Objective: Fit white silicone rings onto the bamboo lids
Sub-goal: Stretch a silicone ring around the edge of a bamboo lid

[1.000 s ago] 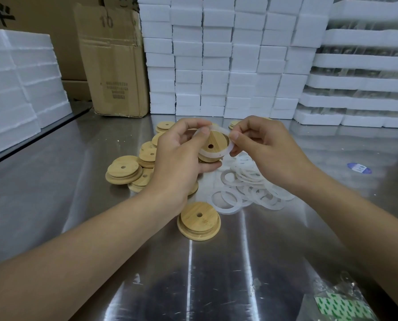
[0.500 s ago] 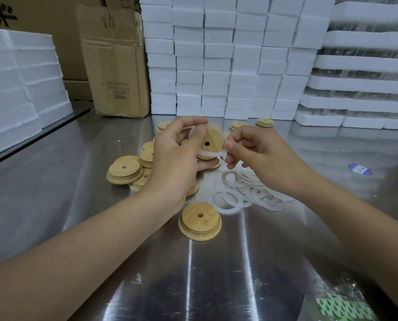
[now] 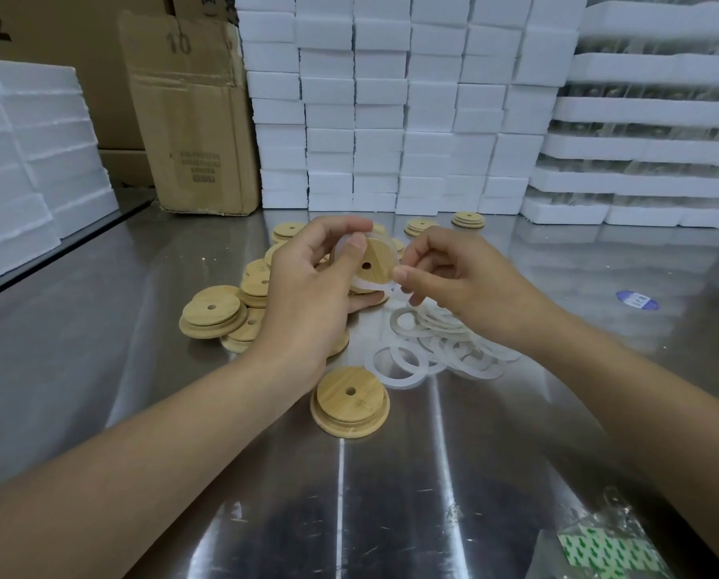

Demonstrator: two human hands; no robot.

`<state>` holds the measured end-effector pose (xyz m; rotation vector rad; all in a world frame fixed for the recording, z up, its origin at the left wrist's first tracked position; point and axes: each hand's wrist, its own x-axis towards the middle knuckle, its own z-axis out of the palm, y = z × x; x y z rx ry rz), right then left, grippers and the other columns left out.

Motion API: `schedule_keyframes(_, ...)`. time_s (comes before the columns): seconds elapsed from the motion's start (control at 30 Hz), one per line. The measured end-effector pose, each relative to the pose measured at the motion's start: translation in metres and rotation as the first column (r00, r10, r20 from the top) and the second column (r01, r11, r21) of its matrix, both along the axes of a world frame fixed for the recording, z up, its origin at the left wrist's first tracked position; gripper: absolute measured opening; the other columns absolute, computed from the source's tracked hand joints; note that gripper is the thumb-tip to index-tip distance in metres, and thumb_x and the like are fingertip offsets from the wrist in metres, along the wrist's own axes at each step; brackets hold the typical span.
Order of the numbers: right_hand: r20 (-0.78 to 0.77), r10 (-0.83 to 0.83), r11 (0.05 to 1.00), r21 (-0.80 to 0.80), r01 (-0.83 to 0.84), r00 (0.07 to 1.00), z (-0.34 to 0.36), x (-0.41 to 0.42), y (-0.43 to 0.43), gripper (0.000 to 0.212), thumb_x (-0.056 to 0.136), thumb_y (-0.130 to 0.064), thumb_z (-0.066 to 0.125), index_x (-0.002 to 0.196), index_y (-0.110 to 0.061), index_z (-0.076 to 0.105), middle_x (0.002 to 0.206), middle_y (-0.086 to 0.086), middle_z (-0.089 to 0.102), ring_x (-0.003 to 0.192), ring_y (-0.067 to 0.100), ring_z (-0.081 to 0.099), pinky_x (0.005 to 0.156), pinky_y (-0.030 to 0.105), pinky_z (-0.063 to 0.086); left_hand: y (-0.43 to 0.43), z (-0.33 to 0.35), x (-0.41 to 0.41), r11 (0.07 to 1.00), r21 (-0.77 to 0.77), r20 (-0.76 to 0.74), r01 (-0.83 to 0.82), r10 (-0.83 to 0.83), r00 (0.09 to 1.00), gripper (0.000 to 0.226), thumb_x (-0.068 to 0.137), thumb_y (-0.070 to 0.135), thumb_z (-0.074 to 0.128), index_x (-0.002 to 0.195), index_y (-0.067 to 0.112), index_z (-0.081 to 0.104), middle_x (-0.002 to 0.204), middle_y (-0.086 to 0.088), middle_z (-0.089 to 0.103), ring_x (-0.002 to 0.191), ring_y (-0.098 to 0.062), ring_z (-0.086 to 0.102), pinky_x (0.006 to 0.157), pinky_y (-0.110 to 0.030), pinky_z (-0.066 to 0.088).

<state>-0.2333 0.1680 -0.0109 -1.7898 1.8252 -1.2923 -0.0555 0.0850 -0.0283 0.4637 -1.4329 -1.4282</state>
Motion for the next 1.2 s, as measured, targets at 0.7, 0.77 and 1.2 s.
schedule_keyframes(0.7,-0.238,-0.118,0.983,-0.167,0.079,0.964,-0.001,0.007,0.003,0.016,0.099,-0.044,0.071,0.100,-0.028,0.071,0.088,-0.012,0.072,0.089,0.010,0.069,0.075,0.028,0.055,-0.022,0.007,0.011,0.812,-0.583,0.347,0.014,0.234,0.908,0.015,0.105,0.036,0.067,0.097,0.024,0.061,0.094,0.021,0.070,0.090,-0.002,0.072,0.065,-0.021,0.054)
schedule_keyframes(0.77,-0.243,-0.091,0.986,-0.157,0.053,0.966,0.000,0.009,0.003,0.012,0.100,-0.042,0.070,0.096,-0.030,0.068,0.085,-0.012,0.069,0.087,0.012,0.067,0.074,0.031,0.055,-0.022,0.006,0.012,0.816,-0.576,0.375,0.045,0.215,0.902,0.017,0.105,0.036,0.066,0.096,0.023,0.060,0.092,0.014,0.072,0.085,-0.014,0.074,0.069,-0.041,0.060)
schedule_keyframes(1.2,0.139,0.101,0.987,-0.140,-0.082,0.985,0.011,0.012,0.007,0.031,0.093,-0.028,0.065,0.092,0.002,0.068,0.078,0.005,0.057,0.075,0.013,0.052,0.067,0.023,0.041,-0.021,0.019,0.014,0.915,-0.151,0.391,0.374,-0.292,0.873,0.020,0.107,0.025,0.063,0.103,0.007,0.056,0.091,0.000,0.074,0.085,-0.026,0.080,0.068,-0.027,0.051)
